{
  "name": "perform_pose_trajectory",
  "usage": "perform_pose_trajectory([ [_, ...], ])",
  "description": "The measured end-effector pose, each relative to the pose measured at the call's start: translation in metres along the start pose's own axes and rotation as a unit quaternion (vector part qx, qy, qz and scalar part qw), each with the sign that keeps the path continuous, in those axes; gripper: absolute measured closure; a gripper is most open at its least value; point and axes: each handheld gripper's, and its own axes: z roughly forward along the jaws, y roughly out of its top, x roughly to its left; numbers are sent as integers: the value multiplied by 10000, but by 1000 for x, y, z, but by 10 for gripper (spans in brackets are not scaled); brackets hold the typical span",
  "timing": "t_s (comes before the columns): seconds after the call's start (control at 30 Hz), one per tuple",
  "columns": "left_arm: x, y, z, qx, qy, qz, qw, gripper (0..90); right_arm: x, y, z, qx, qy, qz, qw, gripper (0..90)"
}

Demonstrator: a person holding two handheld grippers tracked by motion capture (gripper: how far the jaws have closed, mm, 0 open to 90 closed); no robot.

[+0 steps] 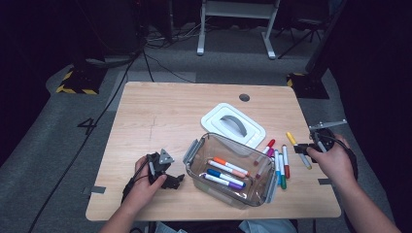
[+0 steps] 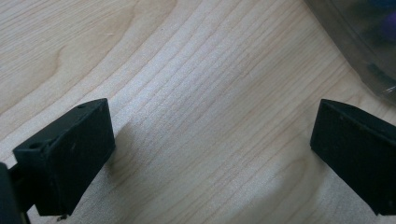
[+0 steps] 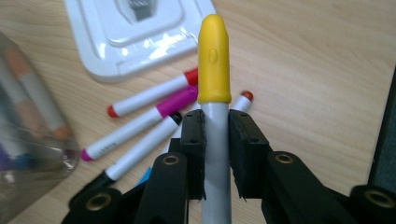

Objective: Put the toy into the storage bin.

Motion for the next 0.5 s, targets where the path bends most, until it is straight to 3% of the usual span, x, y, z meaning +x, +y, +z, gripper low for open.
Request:
perform_pose_trajectory([
  [0.2, 0, 0, 0, 3, 7, 0, 10000, 1, 27, 23, -15, -177, 63, -511, 9985, 769],
  [0.37, 0, 0, 0, 5, 12, 3, 10000, 1, 54, 41, -23, -274, 363, -859, 9953, 769],
  [0.47, 0, 0, 0, 4, 14, 1, 10000, 2, 63, 46, -24, -290, 550, -973, 9933, 769],
  [0.5, 0, 0, 0, 4, 12, 1, 10000, 2, 75, 50, -26, -303, 712, -1128, 9906, 769],
])
